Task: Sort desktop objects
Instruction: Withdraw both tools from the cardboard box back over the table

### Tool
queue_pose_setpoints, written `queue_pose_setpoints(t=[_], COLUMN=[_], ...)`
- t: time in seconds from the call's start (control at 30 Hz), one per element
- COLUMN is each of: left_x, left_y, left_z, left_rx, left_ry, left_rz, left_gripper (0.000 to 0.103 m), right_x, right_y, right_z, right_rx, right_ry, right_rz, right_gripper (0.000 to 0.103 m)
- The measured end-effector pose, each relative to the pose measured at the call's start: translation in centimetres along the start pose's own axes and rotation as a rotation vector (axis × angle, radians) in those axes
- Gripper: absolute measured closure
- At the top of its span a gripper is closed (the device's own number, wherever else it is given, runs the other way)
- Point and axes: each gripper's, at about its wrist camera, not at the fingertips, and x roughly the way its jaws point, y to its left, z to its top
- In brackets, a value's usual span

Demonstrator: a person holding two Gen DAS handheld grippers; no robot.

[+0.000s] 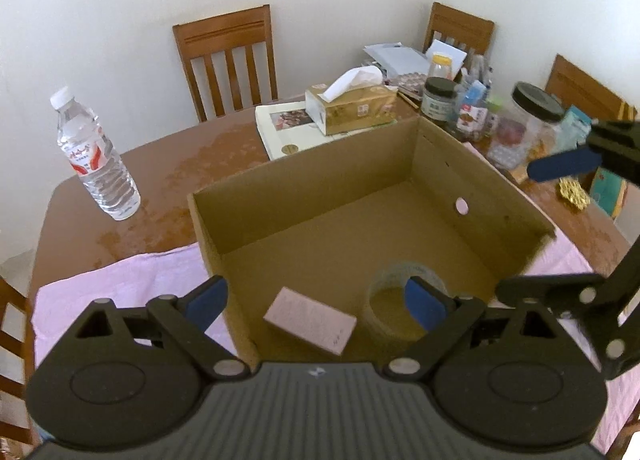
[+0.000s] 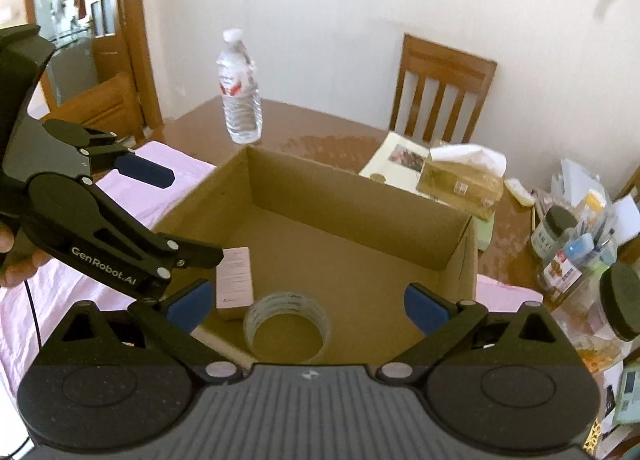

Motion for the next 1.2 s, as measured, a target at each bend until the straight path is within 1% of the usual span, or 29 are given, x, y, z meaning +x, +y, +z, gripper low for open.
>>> queue_pose_setpoints(t=[0.1,0.2,0.33,0.5,0.6,0.8,1.0,1.07,1.13,1.2], left_x=[-1.3,-2.5,-3.8,-4.9,-5.7,-6.7,-7.5,-7.8,-8.1,-8.4], left_y=[-0.8,-1.5,-3.0,-4.9,-6.2,-8.9,-10.3,-10.7,-11.1,-11.4], left_z=[-1.3,-2.6,-4.5,-6.9,-8.5,-11.3,-13.5,-14.0,-14.5,-14.8], left_rx=[-0.006,-0.037,-0.034,-0.046,-0.046,-0.03,-0.007,0.002,0.022,0.041], left_ry=[0.001,0.004,0.016,0.031,0.025,0.043,0.041,0.034,0.017,0.011], left_rz=[-0.019,-0.033,-0.009,-0.003,-0.001,-0.006,-0.034,-0.027,-0.009,-0.016], left_gripper=[0.007,0.004,0.004,0.004,0.004,0.004,0.004,0.004,0.004,0.004], right_x=[-1.4,-2.7,-4.3,-6.3,-7.7,-9.6,-11.1,-11.5,-11.9,-12.3], right_y=[0.5,0.9,1.7,3.0,3.6,4.6,5.7,6.0,6.2,6.5], right_z=[-0.9,-2.2,-4.2,-6.6,-8.3,-12.1,-15.2,-16.0,-16.8,-17.6], right_rx=[-0.013,0.002,-0.008,-0.041,-0.05,-0.025,0.016,0.043,0.076,0.104], right_ry=[0.004,0.018,0.03,0.035,0.038,0.043,0.042,0.043,0.047,0.055], right_rz=[0.035,0.045,0.03,0.017,0.019,0.016,-0.038,-0.07,-0.076,-0.101], right_gripper=[0.0,0.0,0.0,0.0,0.0,0.0,0.0,0.0,0.0,0.0])
